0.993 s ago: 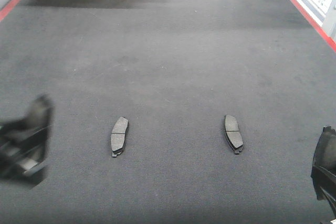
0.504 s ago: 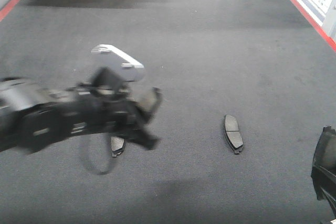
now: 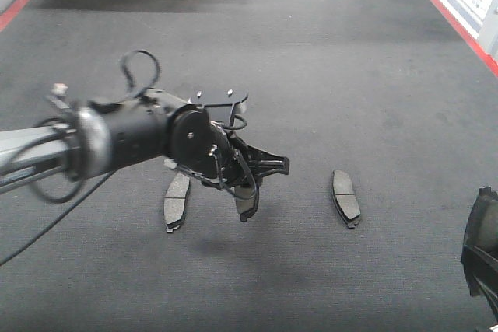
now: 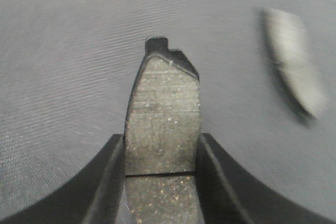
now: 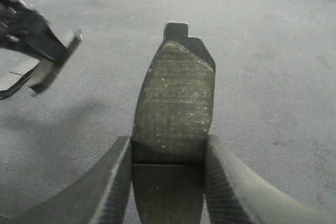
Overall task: Move and align brake pads A on conveyor
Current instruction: 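Lower the left gripper with its pad toward the belt surface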
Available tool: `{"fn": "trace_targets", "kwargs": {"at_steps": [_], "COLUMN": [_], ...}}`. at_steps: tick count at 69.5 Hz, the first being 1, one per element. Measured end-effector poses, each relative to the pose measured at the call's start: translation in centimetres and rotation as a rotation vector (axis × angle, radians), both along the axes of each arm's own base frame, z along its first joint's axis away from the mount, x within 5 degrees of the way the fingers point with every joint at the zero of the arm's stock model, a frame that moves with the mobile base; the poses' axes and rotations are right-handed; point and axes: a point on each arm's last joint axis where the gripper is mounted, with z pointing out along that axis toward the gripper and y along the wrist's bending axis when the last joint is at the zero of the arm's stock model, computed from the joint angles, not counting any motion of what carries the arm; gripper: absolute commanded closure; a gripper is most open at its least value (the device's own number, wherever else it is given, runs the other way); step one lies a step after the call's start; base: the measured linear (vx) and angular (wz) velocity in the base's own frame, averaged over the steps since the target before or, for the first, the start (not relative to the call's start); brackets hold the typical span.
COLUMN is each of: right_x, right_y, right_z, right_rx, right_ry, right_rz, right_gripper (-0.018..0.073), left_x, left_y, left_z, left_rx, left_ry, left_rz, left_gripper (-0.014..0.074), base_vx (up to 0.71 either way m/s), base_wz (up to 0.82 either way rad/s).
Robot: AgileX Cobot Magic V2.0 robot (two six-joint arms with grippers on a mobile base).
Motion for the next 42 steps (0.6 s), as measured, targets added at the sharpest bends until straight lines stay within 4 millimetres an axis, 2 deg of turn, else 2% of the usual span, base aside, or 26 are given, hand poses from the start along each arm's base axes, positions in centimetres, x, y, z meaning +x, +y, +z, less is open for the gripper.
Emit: {"fn": "trace_targets", "kwargs": {"at_steps": [20,42], "right_x": [0.0,0.0], "right_y": [0.0,0.0], "right_z": [0.0,0.0], "right_rx": [0.000,0.000], "right_ry": [0.000,0.000], "right_rz": [0.000,0.000], "right_gripper": [0.0562,0.0562], "left_x": [1.7,2.1], "left_y": [0.2,0.6], "left_z": [-3.4,-3.8], "left_rx": [0.017,0.013], "left_ry": [0.096,0.106], "left_rz": [0.090,0.116], "left_gripper": [0.0473,0.0388], "base_vx": [0.00,0.00], "base_wz": [0.00,0.00]}}
